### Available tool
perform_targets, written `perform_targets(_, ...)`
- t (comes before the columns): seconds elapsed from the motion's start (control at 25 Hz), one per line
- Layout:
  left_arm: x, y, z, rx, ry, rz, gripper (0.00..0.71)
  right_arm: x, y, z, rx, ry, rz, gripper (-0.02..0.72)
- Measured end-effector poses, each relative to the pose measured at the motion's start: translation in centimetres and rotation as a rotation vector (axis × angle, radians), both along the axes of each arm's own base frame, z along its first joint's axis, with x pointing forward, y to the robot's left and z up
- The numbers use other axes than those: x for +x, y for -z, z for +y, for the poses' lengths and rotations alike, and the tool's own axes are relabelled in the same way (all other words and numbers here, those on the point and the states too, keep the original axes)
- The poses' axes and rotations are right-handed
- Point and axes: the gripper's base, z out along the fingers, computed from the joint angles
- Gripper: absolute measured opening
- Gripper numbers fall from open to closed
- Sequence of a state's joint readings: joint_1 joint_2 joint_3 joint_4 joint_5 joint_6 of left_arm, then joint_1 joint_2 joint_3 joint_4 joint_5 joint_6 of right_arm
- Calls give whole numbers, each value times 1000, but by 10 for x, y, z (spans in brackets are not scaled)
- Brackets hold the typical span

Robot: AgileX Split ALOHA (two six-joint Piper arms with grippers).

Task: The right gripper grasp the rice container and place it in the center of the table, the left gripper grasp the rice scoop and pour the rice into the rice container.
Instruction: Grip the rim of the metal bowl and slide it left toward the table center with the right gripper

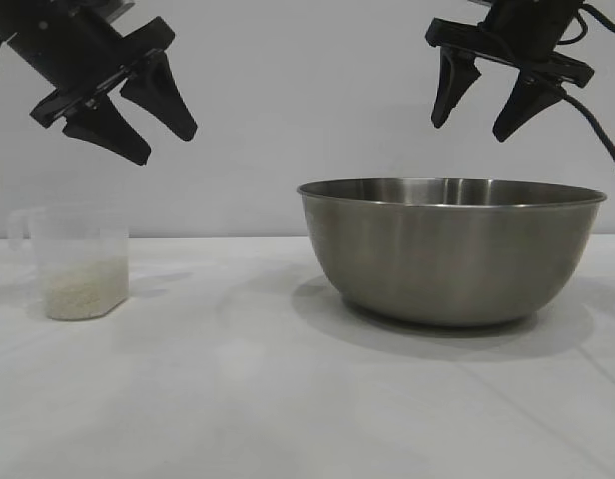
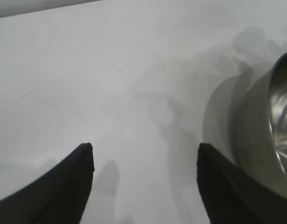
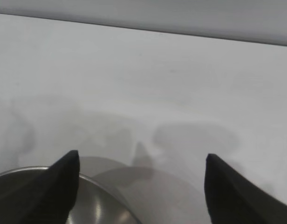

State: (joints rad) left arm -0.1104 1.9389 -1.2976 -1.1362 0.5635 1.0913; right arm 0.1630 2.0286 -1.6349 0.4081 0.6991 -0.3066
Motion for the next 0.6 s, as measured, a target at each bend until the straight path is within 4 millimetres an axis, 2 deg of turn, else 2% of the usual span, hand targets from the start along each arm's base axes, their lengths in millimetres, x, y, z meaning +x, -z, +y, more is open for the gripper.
perform_targets(0.32,0,0,0,0,0,0,444,-2,-5,-1,-15,-10,-5,477)
perform_targets(0.52,0,0,0,1,3,0,444,-20,-31,-4,-57,-61,21,477)
perform_targets(0.6,0,0,0,1,3,0,444,-28,-34,-5,-76,-87,70,477)
